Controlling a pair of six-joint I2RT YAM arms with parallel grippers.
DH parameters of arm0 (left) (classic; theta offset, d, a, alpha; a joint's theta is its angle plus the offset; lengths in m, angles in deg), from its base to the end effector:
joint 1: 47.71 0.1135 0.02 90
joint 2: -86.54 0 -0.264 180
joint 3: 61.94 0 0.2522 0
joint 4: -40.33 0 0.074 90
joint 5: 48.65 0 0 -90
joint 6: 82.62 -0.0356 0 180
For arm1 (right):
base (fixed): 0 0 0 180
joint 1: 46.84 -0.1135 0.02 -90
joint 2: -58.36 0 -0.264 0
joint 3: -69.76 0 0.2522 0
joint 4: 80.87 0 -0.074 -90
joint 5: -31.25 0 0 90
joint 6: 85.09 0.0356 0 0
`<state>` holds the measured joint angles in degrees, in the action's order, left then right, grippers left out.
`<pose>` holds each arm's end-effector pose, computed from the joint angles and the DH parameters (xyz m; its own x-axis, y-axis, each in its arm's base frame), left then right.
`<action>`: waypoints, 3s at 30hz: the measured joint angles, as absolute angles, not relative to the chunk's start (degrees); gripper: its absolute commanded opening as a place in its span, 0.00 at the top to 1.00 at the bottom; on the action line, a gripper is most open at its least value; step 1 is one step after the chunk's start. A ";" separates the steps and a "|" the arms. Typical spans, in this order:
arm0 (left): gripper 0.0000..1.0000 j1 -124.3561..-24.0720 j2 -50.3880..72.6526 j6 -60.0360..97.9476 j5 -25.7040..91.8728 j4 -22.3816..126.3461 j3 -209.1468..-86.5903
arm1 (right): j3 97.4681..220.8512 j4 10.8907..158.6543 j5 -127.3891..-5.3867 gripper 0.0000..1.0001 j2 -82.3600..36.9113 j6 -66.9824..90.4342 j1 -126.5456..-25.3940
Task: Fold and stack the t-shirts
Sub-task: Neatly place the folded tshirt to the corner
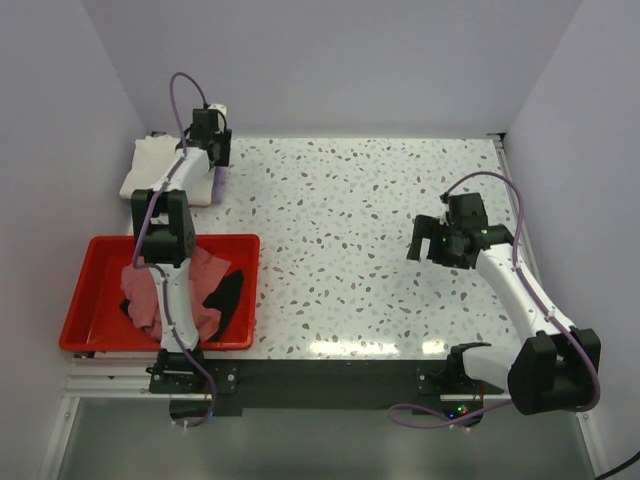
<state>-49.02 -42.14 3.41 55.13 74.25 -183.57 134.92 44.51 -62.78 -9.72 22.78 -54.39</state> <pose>0.5173 -0.0033 0.2174 -0.6648 0.0825 -0.7424 -0.1118 0.9717 0.2081 0.2298 0.0330 0.2532 -0.8478 0.1964 -0.4926 0.0963 0.9705 0.2211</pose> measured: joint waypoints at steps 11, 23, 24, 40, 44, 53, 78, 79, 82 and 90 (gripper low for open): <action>0.44 -49.28 -43.43 3.23 61.40 73.44 -183.57 | 134.92 44.55 -62.78 0.01 -9.74 22.78 -54.39; 0.43 -49.30 -45.03 3.26 61.20 73.22 -183.57 | 134.92 44.59 -62.76 0.01 -9.80 22.78 -54.39; 0.50 -49.30 -45.05 3.30 61.20 73.24 -183.57 | 134.92 44.62 -62.76 0.01 -9.83 22.78 -54.39; 1.00 -49.26 -47.67 4.76 64.39 74.16 -187.75 | 134.92 44.62 -62.71 0.01 -10.09 22.76 -54.39; 1.00 -49.26 -47.85 5.38 65.46 74.42 -189.08 | 134.92 44.62 -62.65 0.01 -10.64 22.78 -54.39; 1.00 -49.28 -47.85 7.02 67.04 74.10 -189.37 | 134.92 44.59 -62.30 0.01 -10.72 22.76 -54.39; 0.91 -48.71 -48.55 12.74 66.51 72.83 -190.28 | 134.94 44.55 -61.25 0.01 -12.10 22.67 -54.39; 0.77 -48.67 -48.85 12.79 66.27 72.81 -190.35 | 134.94 44.53 -61.27 0.01 -12.23 22.65 -54.39; 0.57 -48.60 -49.60 12.74 65.53 72.85 -190.35 | 134.94 44.46 -61.25 0.01 -12.32 22.63 -54.39; 0.15 -48.60 -49.38 13.73 62.69 72.72 -190.24 | 134.94 44.44 -61.27 0.01 -12.32 22.60 -54.39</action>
